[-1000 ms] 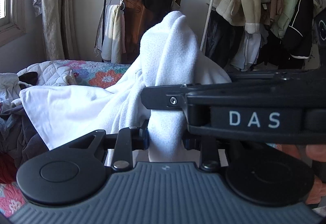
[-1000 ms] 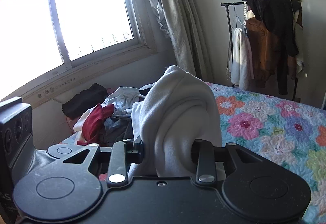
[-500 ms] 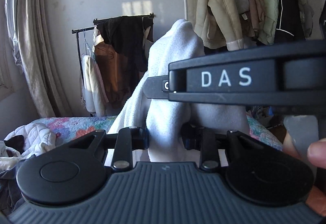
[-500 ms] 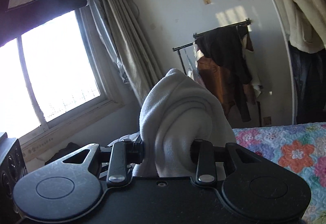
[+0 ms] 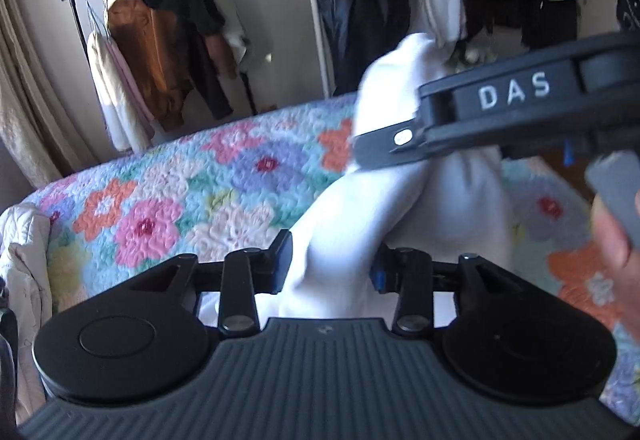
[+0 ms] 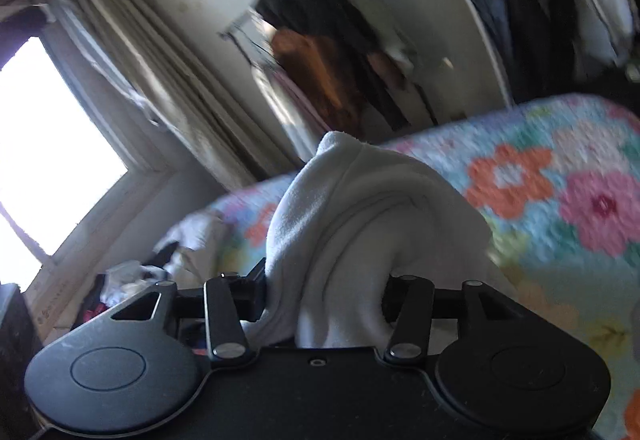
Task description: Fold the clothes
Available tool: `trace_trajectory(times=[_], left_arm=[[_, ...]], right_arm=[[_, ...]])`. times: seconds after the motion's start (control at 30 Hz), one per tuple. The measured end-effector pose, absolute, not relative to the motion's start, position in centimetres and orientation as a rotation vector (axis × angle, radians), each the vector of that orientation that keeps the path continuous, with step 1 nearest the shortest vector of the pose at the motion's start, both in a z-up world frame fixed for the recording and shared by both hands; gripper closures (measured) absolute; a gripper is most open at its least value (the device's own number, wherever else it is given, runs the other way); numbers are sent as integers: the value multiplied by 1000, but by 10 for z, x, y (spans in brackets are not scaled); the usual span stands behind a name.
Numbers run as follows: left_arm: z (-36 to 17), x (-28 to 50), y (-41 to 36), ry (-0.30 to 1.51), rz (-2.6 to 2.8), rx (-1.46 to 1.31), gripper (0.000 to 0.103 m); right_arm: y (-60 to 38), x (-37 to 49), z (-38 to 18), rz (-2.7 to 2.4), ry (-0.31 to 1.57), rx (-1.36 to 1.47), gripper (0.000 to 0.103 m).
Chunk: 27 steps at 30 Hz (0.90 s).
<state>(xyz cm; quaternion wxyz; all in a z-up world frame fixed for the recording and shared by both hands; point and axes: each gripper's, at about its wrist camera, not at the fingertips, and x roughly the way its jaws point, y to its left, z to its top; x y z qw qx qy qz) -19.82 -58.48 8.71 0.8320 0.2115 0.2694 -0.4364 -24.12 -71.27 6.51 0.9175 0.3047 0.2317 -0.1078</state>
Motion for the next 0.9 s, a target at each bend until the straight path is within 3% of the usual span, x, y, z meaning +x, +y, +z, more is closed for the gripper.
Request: trace_trajectory(times=[0.17, 0.33, 0.53, 0.7, 0.9], left_arm=[[67, -177, -594, 674, -951, 382, 59], [46, -185, -596, 592, -927, 505, 58], [-23, -170, -588, 606, -1075, 482, 55], [-59, -137, -568, 724, -1178, 265, 55], [-62, -121, -558, 728, -1219, 163, 54]], right_arm=[[-739, -240, 28, -319, 477, 526, 48], [-778, -247, -24, -425, 508, 535, 48], [-822, -262, -68, -464, 546, 655, 48], [-815, -257, -68, -542, 554, 683, 45], [-782, -259, -42, -719, 591, 599, 37]])
